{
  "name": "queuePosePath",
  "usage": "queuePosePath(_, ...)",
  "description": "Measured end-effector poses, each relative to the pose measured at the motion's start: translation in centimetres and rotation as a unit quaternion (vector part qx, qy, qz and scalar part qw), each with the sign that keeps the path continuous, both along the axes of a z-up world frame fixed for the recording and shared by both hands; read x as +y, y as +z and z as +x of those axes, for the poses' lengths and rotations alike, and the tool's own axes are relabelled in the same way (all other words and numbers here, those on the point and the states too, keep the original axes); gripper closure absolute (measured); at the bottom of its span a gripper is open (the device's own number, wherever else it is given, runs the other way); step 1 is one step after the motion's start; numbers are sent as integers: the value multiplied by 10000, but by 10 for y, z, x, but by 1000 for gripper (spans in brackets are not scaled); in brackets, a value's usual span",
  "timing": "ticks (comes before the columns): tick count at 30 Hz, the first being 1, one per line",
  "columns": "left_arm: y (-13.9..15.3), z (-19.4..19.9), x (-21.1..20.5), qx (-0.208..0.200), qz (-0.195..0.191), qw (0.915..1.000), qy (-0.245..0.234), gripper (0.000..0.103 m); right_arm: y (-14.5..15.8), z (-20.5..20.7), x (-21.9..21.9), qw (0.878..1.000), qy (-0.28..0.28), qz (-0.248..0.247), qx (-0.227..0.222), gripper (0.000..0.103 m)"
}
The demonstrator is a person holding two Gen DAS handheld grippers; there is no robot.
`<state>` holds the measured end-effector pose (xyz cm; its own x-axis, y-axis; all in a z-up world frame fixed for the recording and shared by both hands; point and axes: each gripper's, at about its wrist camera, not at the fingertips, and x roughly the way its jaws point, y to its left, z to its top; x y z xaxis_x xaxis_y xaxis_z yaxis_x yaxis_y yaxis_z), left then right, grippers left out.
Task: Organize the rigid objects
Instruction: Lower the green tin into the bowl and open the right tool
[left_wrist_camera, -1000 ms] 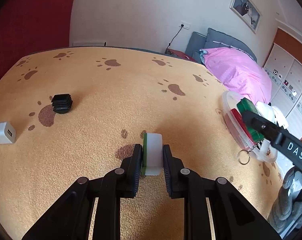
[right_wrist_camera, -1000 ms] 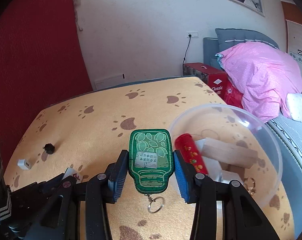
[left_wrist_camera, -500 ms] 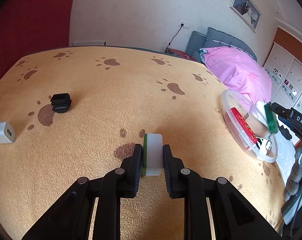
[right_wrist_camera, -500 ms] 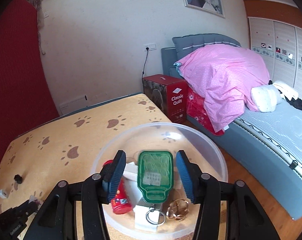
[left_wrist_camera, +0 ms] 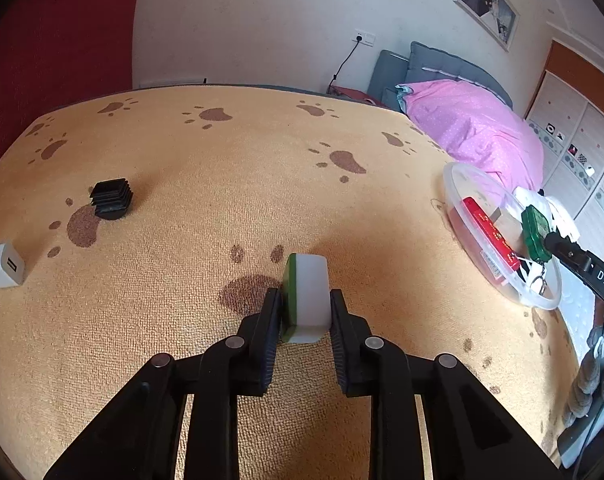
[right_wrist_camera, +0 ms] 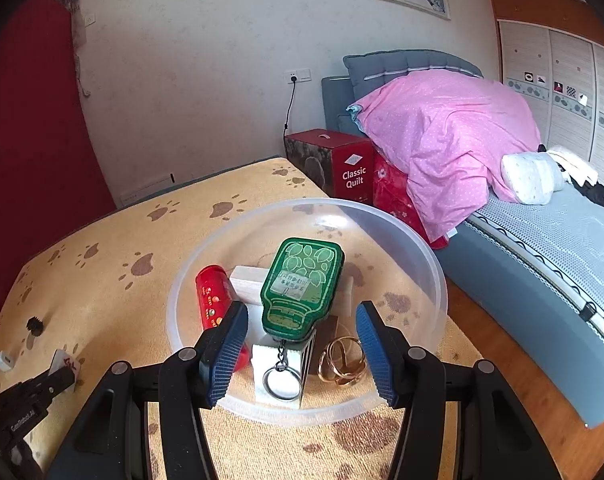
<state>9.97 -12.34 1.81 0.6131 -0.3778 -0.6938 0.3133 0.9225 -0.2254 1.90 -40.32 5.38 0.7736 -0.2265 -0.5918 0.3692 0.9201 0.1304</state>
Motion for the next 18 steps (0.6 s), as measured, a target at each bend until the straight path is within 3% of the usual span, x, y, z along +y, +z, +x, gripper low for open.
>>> queuePosePath(13,17,-12,-3,-135,-289,9993,-192,83,-4,-29,-13,9999,-26,-163,23,43)
queuePosePath(18,21,-19,-12,-145,-271,9991,-293,83,-6,-28,-24,10000,-28,41,30,43)
